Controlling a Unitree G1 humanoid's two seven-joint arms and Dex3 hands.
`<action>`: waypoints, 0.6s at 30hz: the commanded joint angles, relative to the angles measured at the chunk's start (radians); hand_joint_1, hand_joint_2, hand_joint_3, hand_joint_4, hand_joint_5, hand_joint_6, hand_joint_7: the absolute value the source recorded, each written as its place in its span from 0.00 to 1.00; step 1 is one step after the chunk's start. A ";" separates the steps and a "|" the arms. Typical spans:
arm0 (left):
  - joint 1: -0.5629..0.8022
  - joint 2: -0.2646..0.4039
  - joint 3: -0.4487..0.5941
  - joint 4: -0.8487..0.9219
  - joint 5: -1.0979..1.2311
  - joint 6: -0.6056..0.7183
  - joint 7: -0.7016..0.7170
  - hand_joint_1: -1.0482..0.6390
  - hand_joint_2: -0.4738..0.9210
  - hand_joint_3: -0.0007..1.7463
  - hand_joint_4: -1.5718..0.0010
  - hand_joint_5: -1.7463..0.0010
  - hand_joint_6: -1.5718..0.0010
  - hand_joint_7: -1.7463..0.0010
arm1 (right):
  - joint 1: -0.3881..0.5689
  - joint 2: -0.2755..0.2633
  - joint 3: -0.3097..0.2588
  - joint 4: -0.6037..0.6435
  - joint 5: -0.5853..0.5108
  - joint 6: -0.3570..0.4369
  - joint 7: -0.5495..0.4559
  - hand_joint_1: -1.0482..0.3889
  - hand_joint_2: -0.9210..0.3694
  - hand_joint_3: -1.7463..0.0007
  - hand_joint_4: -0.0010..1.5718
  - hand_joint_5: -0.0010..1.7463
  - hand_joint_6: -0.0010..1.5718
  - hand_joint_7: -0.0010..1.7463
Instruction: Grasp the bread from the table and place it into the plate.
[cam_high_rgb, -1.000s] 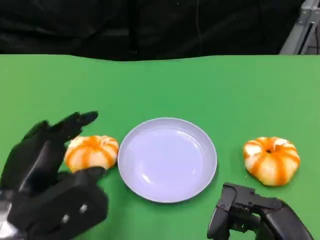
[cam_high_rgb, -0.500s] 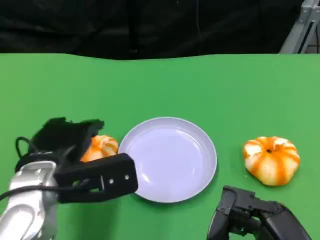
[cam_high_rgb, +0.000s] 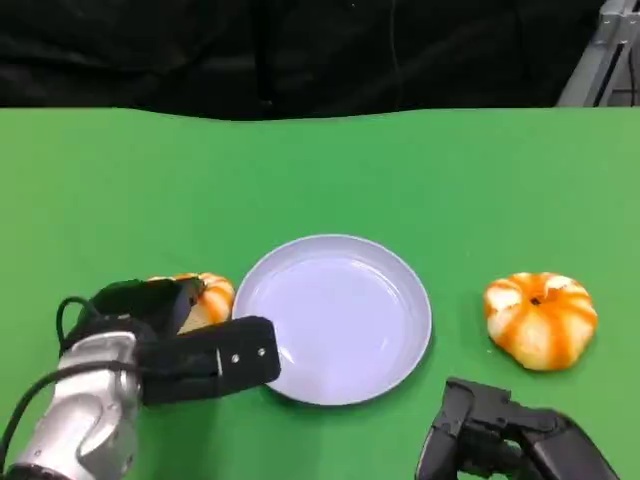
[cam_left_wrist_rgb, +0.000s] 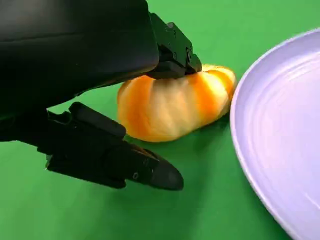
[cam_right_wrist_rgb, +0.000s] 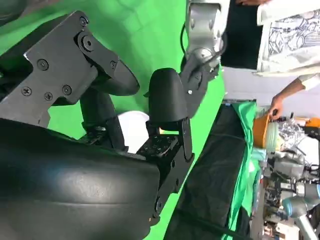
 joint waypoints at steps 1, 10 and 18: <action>0.067 0.012 0.049 0.047 -0.060 -0.133 0.198 0.51 1.00 0.05 0.39 0.67 0.39 0.95 | 0.005 -0.006 -0.001 -0.019 -0.003 0.000 -0.006 0.70 0.44 0.24 0.44 0.95 0.44 0.84; 0.053 0.002 0.022 -0.013 0.062 -0.184 0.552 0.50 0.74 0.53 0.43 0.00 0.57 0.00 | 0.000 -0.008 -0.007 -0.008 -0.003 -0.008 -0.006 0.69 0.46 0.23 0.44 0.95 0.44 0.84; 0.029 -0.026 -0.042 -0.153 0.133 -0.249 0.614 0.49 0.69 0.55 0.38 0.00 0.53 0.00 | -0.004 -0.009 -0.005 -0.002 0.000 -0.009 -0.003 0.68 0.45 0.23 0.44 0.95 0.44 0.84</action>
